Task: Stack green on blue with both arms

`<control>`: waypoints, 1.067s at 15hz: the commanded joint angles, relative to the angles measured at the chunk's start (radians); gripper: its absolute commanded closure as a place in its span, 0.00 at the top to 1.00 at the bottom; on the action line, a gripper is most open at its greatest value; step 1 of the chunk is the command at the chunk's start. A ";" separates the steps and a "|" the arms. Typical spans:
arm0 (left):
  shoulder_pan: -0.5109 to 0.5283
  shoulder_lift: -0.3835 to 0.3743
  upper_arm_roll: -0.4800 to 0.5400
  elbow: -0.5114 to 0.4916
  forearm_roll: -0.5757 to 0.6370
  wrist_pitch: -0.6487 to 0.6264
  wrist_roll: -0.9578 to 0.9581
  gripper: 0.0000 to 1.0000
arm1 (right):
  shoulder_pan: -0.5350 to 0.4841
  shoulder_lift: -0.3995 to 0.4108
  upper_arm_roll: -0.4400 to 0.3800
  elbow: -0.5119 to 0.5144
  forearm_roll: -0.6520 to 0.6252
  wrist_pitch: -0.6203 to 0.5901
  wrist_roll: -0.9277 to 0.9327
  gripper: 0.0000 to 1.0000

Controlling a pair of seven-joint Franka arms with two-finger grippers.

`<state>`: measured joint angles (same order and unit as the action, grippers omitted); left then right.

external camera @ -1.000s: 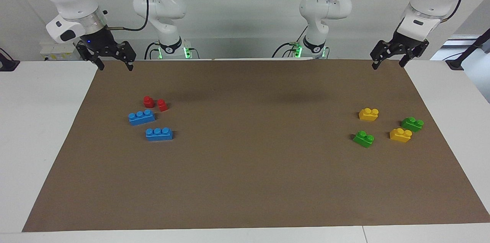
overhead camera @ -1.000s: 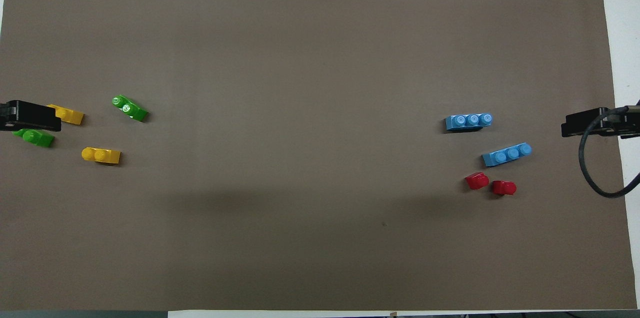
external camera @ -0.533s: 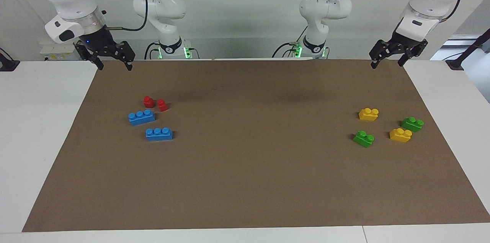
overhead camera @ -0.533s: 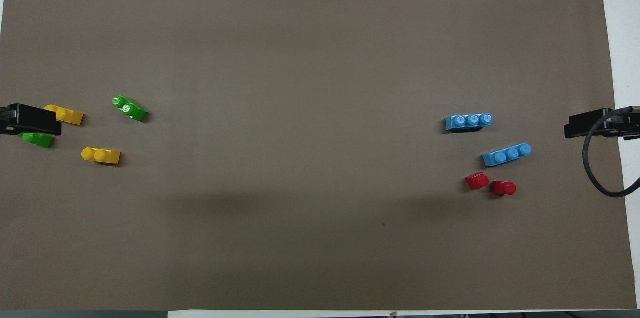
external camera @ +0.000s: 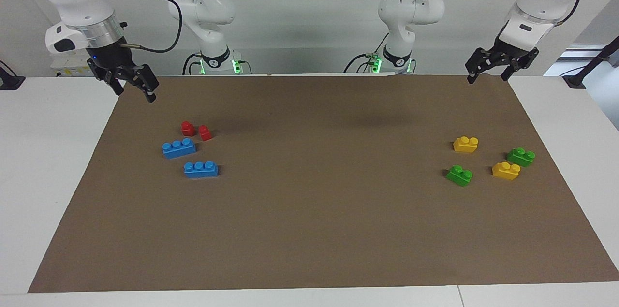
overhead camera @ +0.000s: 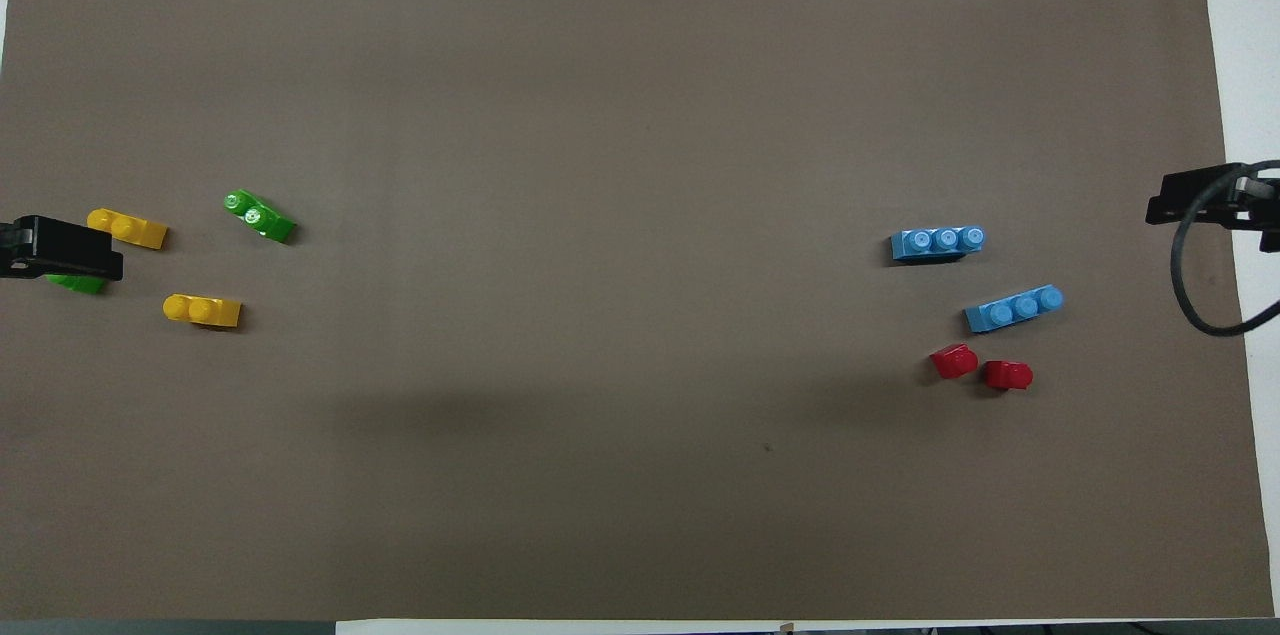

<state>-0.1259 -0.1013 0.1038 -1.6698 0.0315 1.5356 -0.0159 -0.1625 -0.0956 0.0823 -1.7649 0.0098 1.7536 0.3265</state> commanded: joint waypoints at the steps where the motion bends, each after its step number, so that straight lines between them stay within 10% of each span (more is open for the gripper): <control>1: -0.012 -0.034 0.005 -0.030 0.008 -0.020 -0.004 1.00 | -0.005 0.029 0.004 -0.011 0.033 0.029 0.203 1.00; 8: -0.014 -0.040 0.002 -0.039 0.008 -0.011 0.001 1.00 | -0.061 0.161 -0.001 -0.005 0.238 0.011 0.684 1.00; 16: -0.012 -0.084 -0.010 -0.157 -0.033 0.130 -0.177 1.00 | -0.098 0.292 -0.001 -0.016 0.354 0.064 0.824 1.00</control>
<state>-0.1264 -0.1220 0.0879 -1.7230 0.0211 1.5758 -0.0787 -0.2481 0.1723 0.0690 -1.7776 0.3315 1.7911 1.1193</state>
